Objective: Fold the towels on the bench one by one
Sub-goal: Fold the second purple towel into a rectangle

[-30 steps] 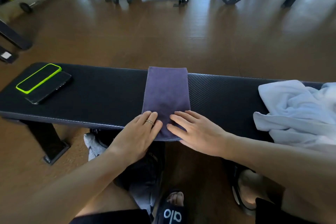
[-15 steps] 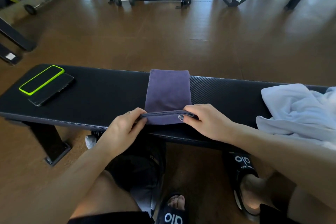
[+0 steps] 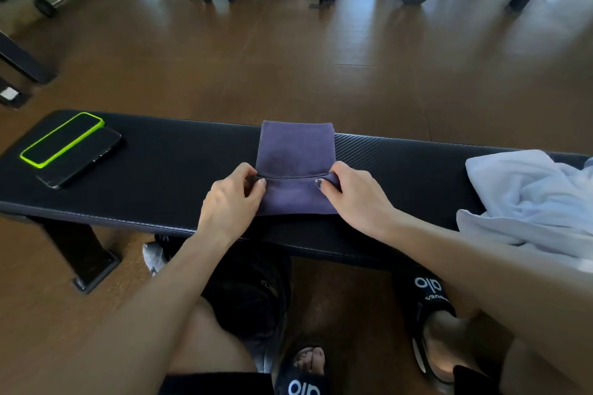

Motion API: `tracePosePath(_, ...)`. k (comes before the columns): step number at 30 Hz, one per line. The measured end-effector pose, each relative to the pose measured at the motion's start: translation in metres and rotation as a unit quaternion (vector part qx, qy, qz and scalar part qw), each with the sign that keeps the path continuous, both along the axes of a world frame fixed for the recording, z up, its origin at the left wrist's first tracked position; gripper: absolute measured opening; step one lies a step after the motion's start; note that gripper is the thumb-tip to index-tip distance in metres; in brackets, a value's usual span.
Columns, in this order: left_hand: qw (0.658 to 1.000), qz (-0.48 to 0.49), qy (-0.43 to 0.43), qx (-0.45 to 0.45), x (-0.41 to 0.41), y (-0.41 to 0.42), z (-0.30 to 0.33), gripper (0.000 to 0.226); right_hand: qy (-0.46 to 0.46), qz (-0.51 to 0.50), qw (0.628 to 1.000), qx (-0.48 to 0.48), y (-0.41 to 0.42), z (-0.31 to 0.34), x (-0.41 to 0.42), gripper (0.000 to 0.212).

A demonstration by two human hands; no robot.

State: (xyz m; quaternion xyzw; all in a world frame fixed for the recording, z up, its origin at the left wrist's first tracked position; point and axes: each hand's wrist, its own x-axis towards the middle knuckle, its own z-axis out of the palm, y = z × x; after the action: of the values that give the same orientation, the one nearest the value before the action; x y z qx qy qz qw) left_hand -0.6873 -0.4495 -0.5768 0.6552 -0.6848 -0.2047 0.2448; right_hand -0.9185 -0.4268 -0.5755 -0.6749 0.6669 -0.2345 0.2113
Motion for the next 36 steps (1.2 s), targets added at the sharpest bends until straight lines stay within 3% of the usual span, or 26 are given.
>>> tracePosePath(12,0.999,0.021,-0.036,0.028,-0.006,-0.011,-0.001,0.018,0.183,0.011,0.983,-0.008,-0.005,-0.001,0.002,0.030)
tracePosePath(16,0.996,0.031,-0.077,0.006,-0.011,-0.008,0.004,0.027,0.205,0.058,0.973,-0.090,-0.008,0.001,-0.001,0.018)
tracePosePath(19,0.994,-0.001,-0.101,-0.048,-0.011,-0.006,0.006,0.028,0.265,0.107,0.941,-0.181,-0.011,-0.007,-0.003,0.017)
tracePosePath(24,0.948,-0.177,-0.192,-0.180,-0.010,-0.017,-0.007,0.022,0.272,0.140,0.919,-0.247,-0.017,-0.006,-0.005,0.020)
tracePosePath(30,0.955,-0.206,-0.153,-0.151,-0.003,-0.011,-0.010,0.019,0.292,0.242,0.887,-0.262,0.001,0.000,-0.002,0.019)
tracePosePath(33,0.950,-0.232,-0.149,-0.144,0.003,-0.004,-0.004,0.024,0.245,0.267,0.908,-0.208,0.010,0.000,-0.003,0.031)
tracePosePath(36,0.948,-0.248,-0.170,-0.106,0.011,0.002,-0.001,0.044,0.227,0.256,0.923,-0.176,0.012,0.001,-0.007,0.039)
